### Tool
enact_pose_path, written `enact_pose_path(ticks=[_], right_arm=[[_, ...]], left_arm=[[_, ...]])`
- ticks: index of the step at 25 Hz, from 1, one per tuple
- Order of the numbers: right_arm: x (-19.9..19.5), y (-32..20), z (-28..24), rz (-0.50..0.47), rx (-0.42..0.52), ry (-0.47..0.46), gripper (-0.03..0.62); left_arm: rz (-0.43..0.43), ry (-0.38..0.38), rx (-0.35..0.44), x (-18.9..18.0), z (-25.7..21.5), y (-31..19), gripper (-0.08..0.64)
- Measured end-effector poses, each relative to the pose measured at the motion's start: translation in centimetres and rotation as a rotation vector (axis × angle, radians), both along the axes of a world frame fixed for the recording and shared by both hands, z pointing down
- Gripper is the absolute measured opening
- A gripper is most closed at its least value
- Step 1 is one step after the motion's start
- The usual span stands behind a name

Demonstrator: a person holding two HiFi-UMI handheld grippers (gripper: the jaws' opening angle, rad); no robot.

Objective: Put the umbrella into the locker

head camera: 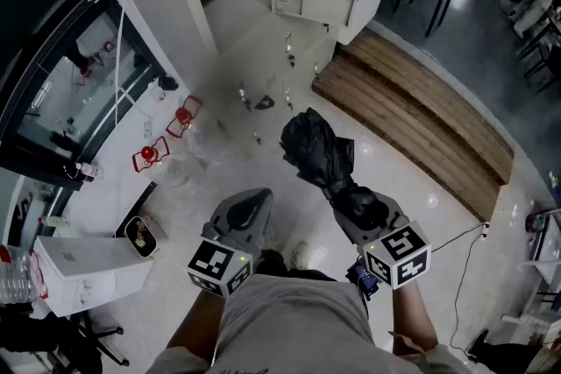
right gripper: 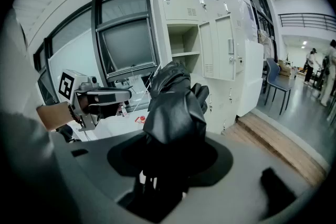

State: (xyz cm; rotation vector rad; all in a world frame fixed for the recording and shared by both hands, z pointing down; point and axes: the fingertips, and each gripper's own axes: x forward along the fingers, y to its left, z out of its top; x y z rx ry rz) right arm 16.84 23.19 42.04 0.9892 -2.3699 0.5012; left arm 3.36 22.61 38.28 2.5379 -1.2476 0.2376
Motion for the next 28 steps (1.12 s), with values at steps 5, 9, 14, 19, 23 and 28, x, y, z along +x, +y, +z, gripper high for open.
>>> enact_pose_path(ticks=[5, 9, 14, 19, 23, 28], right_arm=[[-2.0, 4.4, -0.6, 0.01, -0.003, -0.002, 0.212], [-3.6, 5.7, -0.7, 0.033, -0.023, -0.047, 0.213], [-4.6, 6.2, 0.0, 0.05, -0.037, -0.049, 0.213], [-4.3, 6.4, 0.2, 0.04, -0.045, -0.038, 0.213], [-3.2, 6.2, 0.0, 0.014, -0.042, -0.033, 0.213], [-1.4, 5.8, -0.4, -0.021, -0.034, -0.042, 0.213]], left_arm=[[0.014, -0.008, 0.013, -1.7, -0.9, 4.0, 0.015], [0.025, -0.018, 0.027, -3.5, -1.4, 5.2, 0.015], [0.016, -0.02, 0.039, -4.9, -1.8, 6.0, 0.015], [0.021, -0.026, 0.05, -4.1, -2.2, 6.4, 0.015], [-0.002, -0.031, 0.061, -3.2, -2.7, 6.3, 0.015], [-0.039, -0.036, 0.069, -1.2, -2.6, 6.6, 0.015]])
